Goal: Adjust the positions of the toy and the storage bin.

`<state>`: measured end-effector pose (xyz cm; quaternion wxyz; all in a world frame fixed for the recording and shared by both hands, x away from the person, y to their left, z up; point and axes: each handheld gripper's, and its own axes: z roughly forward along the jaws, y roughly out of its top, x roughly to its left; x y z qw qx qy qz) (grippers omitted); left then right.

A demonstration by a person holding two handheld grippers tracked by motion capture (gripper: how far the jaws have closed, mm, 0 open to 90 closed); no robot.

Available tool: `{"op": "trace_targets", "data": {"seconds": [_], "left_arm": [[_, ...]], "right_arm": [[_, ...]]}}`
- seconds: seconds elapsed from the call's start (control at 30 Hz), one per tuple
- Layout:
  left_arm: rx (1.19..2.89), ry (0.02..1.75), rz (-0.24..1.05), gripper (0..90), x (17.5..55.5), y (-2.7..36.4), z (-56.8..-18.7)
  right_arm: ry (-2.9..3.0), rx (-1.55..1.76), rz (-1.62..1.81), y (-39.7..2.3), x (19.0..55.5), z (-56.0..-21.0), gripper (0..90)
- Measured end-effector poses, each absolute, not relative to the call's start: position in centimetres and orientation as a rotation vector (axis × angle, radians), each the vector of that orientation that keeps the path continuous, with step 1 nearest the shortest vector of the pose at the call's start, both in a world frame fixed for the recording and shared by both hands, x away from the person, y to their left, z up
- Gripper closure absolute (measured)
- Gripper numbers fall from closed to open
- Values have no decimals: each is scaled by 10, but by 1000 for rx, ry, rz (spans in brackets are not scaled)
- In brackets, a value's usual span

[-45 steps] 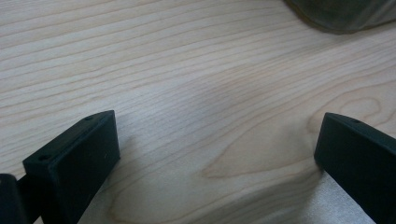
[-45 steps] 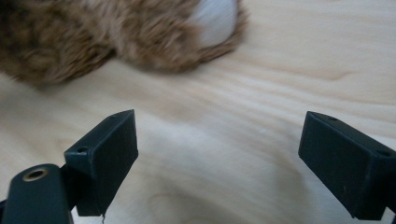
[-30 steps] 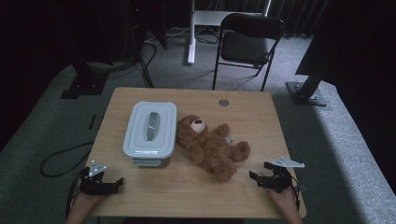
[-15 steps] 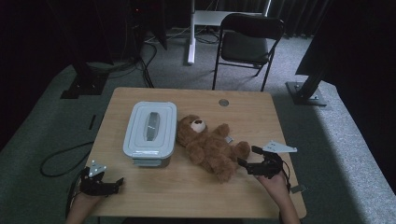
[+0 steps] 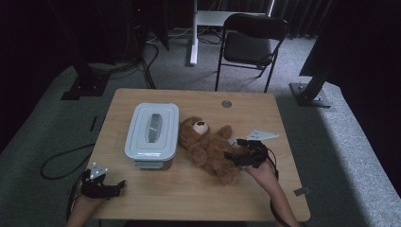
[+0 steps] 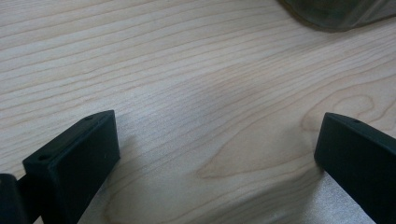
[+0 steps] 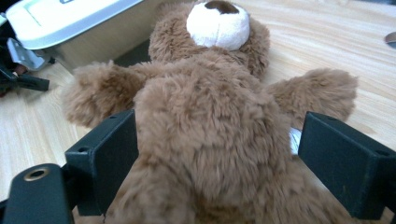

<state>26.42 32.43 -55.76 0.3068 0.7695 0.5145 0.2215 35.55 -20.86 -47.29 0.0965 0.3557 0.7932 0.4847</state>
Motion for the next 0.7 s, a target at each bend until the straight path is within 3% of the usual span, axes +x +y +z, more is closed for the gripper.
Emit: {"op": "trace_targets", "data": {"seconds": [0.7], "left_arm": [[2035,1361,586,7,264,324,-558]], "right_arm": [[2519,1034,1321,-170,381,-503,113]]}}
